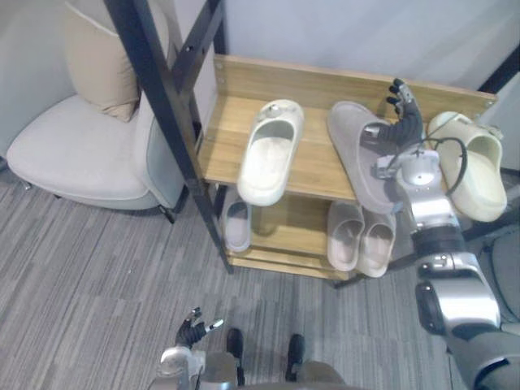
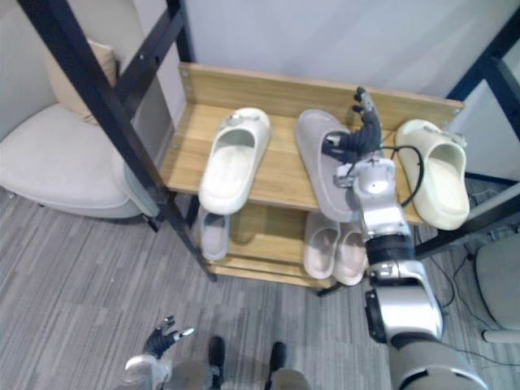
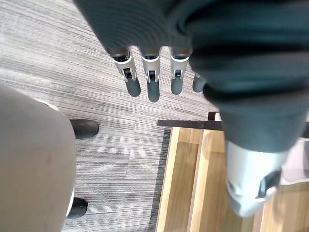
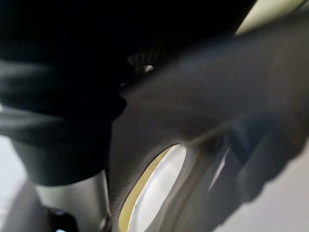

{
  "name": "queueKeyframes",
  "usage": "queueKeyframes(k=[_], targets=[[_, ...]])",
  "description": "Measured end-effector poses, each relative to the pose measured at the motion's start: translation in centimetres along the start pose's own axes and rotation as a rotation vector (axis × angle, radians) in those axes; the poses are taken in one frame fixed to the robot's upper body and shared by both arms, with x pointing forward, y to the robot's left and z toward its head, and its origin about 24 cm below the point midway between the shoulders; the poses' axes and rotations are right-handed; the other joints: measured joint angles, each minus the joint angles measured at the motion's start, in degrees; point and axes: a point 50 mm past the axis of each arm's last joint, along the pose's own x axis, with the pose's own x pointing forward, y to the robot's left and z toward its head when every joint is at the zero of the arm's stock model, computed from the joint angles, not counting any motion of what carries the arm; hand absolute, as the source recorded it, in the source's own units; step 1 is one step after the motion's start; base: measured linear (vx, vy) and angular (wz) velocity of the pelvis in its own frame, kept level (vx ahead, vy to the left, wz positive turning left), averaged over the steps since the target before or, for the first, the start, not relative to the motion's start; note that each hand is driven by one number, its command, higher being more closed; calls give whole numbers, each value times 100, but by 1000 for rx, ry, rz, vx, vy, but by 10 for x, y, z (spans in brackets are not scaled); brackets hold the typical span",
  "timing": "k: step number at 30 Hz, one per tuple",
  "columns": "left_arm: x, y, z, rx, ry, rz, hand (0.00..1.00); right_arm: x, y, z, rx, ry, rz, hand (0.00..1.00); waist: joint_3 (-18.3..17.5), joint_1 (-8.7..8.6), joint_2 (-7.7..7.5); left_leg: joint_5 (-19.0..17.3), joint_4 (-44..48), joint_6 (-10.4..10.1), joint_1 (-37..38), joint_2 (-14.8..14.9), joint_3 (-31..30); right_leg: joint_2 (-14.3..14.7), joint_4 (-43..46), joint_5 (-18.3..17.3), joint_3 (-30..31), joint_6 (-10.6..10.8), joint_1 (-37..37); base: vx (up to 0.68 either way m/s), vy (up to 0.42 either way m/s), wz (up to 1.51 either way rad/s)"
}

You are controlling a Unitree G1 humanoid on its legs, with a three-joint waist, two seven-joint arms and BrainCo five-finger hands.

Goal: Organize the slippers on the shoe rack

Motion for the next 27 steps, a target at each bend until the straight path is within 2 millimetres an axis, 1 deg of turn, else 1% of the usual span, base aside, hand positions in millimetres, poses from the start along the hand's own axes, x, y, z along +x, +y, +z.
queueKeyframes(k=[2,6,8,12,19,21,23,24,26,27], targets=[[1,1,3,3,-7,2,0,5,2,8,12,-19,-6,100,62,11,-13,24,-6,0,-49,5,-1,1,36,1,-10,-2,-50,0,0,0],[1,1,3,6,-6,1,0,7,5,10,23,-25,6,100,65,11,-19,139,-168,-6,-38,16,8,16,89,7,-27,-11,-137,-12,-2,0],[2,1,4,5,-9,2,0,9,6,13,65,-27,9,100,80,18,-40,238,-309,-24,-15,37,-1,42,91,19,-45,-28,-156,-55,-14,3],[3,1,6,3,-15,1,0,9,11,17,142,-43,20,100,127,84,-60,261,-379,-39,45,67,10,70,96,17,-39,-30,-138,-30,-12,-1],[3,2,5,-9,-11,5,0,8,13,20,172,-65,38,100,132,75,-71,262,-377,-39,89,68,74,71,97,17,23,-30,-126,8,4,-4],[3,2,5,-9,-11,5,0,2,15,20,168,-84,55,100,132,74,-71,261,-376,-39,110,72,77,72,107,17,20,-30,-113,0,0,0],[3,2,5,-9,-6,5,0,-8,19,19,162,-111,86,100,132,45,-71,258,-376,-38,179,74,75,70,122,17,7,-30,-42,0,0,0],[3,2,5,-9,-5,5,0,-10,19,18,161,-113,89,100,132,40,-71,255,-376,-39,192,73,74,69,123,16,5,-29,-27,0,0,0],[3,2,4,-7,0,5,0,-26,23,15,162,-145,116,100,122,25,-84,237,-376,-59,268,78,104,69,160,13,13,-26,-18,-43,13,-6],[3,2,4,-7,1,5,0,-27,23,15,162,-149,119,100,121,19,-85,237,-376,-59,268,77,107,67,163,13,15,-26,-18,-40,15,-6]])
